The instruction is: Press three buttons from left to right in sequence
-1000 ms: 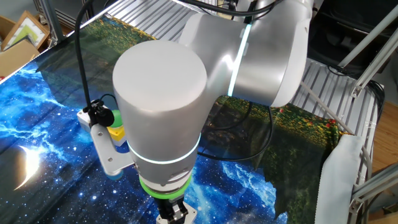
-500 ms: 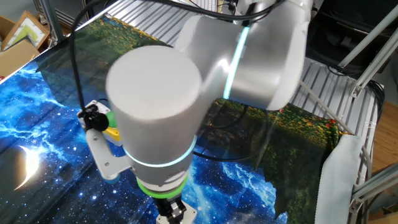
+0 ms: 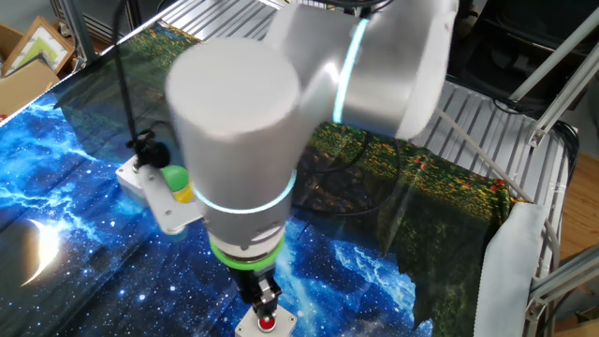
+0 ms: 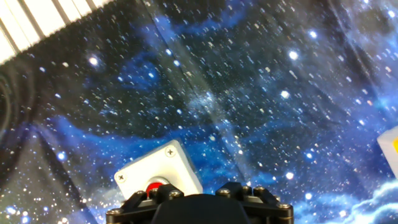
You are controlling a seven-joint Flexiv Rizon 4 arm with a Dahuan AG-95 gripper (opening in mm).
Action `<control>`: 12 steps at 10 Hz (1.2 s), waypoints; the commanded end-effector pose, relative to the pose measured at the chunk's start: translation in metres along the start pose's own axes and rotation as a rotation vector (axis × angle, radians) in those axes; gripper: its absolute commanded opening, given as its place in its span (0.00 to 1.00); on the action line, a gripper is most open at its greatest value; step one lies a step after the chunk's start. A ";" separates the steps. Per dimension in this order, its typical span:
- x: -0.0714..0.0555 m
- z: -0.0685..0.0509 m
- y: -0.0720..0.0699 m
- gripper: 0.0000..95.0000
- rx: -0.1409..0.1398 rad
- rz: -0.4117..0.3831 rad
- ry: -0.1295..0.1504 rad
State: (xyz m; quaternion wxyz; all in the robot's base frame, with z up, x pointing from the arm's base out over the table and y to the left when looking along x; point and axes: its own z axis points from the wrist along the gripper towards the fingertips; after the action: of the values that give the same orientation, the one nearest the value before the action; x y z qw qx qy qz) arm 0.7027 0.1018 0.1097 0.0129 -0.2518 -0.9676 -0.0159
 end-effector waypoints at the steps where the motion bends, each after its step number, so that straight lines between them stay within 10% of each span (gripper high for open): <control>1: -0.003 -0.002 0.004 0.60 0.002 -0.007 0.008; 12: 0.000 0.005 0.010 0.60 -0.007 -0.001 0.001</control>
State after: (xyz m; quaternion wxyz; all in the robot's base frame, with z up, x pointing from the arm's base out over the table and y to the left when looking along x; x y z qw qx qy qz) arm 0.7081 0.1113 0.1044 0.0138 -0.2516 -0.9675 -0.0194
